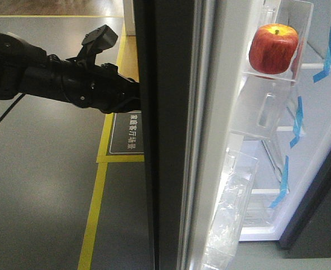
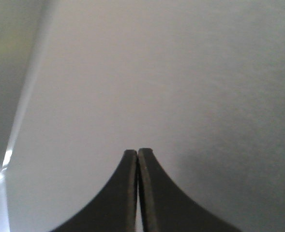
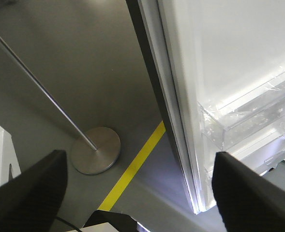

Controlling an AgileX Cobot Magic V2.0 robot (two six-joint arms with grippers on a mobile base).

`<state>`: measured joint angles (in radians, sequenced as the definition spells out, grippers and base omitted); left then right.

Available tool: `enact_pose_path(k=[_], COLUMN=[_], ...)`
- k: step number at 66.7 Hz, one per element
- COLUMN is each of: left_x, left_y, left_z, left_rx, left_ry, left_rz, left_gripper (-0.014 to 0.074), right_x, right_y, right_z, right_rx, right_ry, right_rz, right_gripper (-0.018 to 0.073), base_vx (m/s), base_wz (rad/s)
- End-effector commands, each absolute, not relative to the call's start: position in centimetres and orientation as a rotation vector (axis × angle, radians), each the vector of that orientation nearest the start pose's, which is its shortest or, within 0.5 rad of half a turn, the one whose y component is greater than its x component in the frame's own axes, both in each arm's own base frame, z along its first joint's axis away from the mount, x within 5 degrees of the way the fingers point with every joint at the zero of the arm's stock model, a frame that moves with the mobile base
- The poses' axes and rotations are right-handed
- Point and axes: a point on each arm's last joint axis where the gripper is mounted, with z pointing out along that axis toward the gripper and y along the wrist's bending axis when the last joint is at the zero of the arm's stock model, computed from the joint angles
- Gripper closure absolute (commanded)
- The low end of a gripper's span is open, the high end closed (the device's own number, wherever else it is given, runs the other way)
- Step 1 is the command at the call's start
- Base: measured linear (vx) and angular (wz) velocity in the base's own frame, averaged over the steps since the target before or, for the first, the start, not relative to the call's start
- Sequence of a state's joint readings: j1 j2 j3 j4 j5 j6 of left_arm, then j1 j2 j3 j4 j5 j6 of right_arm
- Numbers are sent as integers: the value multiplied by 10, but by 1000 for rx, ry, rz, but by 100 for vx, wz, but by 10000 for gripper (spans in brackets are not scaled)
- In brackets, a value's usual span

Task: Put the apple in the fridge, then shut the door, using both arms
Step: 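Push the refrigerator door shut with the left gripper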

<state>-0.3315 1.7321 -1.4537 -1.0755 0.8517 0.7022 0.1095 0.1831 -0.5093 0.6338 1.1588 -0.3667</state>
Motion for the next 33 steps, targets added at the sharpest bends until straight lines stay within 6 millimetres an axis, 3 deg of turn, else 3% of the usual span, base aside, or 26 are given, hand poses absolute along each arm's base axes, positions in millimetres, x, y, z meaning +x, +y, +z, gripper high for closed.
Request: enact_pose_path(k=[1, 18, 33], left_x=[330, 304, 287], left_y=[-197, -244, -282], left_z=[364, 373, 367], left_rx=[584, 687, 723], left_ry=[2046, 1910, 1849], left_rz=[-1161, -1251, -1328], left_gripper=[603, 603, 603], right_x=[8, 8, 8], right_y=[52, 52, 52], right_z=[296, 296, 296], right_rx=[-489, -489, -490], right_ry=[2070, 2070, 2070], right_rz=[675, 675, 674], right_gripper=[-24, -24, -24], base_vx=[0, 0, 0], base_wz=[0, 0, 0])
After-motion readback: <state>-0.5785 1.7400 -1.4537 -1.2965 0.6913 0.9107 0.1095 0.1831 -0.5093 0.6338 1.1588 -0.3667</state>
